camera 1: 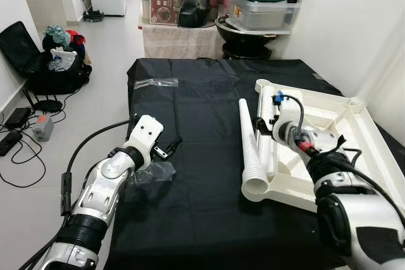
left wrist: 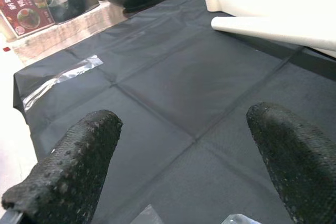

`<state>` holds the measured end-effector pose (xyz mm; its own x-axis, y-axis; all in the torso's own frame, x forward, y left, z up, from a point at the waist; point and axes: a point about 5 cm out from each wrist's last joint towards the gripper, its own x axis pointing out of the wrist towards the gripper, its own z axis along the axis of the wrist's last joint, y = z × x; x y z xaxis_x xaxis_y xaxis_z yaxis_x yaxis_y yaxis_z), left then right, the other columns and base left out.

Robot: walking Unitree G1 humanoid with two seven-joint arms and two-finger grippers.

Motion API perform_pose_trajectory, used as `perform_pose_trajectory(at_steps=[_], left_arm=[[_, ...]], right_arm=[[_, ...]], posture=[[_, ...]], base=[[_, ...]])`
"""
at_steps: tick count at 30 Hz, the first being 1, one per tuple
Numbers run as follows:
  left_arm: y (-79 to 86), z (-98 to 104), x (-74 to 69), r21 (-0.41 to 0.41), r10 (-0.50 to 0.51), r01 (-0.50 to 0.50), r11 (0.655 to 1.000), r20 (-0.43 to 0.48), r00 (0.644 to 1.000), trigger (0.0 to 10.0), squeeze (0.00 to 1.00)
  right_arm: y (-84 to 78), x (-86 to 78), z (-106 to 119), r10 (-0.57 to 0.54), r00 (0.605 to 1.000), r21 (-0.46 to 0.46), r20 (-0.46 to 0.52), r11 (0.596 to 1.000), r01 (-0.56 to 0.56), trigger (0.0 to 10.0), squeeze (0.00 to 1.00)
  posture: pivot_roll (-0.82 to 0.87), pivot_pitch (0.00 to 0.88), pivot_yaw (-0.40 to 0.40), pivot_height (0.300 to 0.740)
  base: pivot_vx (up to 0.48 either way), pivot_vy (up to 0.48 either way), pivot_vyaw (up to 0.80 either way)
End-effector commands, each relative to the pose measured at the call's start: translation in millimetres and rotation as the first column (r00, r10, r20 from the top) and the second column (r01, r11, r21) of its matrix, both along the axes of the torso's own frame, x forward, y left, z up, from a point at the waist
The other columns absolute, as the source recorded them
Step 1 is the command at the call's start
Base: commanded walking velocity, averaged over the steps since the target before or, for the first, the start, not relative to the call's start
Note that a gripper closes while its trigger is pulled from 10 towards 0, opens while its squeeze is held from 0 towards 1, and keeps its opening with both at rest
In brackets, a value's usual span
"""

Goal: Building children table

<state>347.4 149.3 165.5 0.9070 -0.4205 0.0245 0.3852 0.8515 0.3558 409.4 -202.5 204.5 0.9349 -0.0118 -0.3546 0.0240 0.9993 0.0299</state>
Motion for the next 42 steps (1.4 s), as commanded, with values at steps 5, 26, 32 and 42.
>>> perform_pose_trajectory(at_steps=[5, 26, 32, 42], left_arm=[[-1.8, -8, -0.2, 0.004, 0.006, -0.006, 1.0, -0.033, 0.999, 10.0, 0.0], [-1.4, -15, -0.1, -0.002, 0.056, -0.056, 0.998, -0.055, 0.997, 10.0, 0.0], [-2.9, -17, 0.1, 0.001, 0.058, -0.058, 0.998, -0.059, 0.997, 10.0, 0.0], [-0.6, -18, 1.0, 0.011, 0.078, -0.078, 0.997, -0.069, 0.995, 10.0, 0.0]], right_arm=[[7.5, 3.7, 18, 0.034, 0.999, 0.019, -0.006, 0.999, -0.033, 10.0, 1.0], [50.0, -12.1, -40, 0.109, 0.955, -0.112, -0.277, 0.983, -0.145, 10.0, 1.0], [50.7, -21.4, -60, 0.104, 0.925, -0.155, -0.367, 0.973, -0.171, 10.0, 0.65], [74.3, -54.9, -112, 0.17, 0.81, -0.013, -0.562, 0.977, -0.214, 9.2, 0.22]], posture=[[0.01, 0.0, -0.113, 0.74], [-0.01, 0.0, -0.14, 0.74], [-0.02, 0.0, -0.147, 0.74], [-0.02, 0.0, -0.156, 0.74]], base=[[0.0, 0.0, 0.0], [0.0, 0.0, 0.0], [0.0, 0.0, 0.0], [0.0, 0.0, 0.0]])
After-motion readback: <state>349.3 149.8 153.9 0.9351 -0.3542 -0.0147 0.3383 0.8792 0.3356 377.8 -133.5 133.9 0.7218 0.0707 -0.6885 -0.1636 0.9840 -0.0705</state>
